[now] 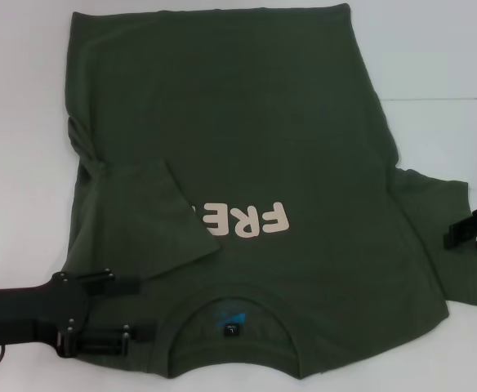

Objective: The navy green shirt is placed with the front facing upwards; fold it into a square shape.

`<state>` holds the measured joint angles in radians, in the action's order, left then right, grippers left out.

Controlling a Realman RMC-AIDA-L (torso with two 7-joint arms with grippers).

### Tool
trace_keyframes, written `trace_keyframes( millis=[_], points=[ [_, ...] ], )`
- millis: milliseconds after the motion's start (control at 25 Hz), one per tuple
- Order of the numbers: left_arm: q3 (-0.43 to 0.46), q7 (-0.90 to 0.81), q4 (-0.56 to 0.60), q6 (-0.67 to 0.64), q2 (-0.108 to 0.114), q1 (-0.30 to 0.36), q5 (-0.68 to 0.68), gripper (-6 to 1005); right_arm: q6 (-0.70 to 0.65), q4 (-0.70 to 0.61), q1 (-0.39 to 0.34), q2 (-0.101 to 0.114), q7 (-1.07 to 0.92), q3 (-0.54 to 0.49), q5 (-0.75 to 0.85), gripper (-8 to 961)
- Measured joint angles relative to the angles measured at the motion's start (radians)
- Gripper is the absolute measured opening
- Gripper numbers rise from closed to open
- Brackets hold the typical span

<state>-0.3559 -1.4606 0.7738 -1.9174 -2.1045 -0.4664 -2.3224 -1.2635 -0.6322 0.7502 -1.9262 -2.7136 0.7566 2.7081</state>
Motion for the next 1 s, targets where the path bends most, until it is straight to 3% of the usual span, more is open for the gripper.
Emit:
trace_keyframes(
  millis=[1000],
  points=[
    [0.0, 0.005, -0.004, 0.0, -0.002, -0.001, 0.0, 918, 0.0, 0.029, -0.016, 0.01, 0.002, -0.04, -0.089, 638]
  ],
)
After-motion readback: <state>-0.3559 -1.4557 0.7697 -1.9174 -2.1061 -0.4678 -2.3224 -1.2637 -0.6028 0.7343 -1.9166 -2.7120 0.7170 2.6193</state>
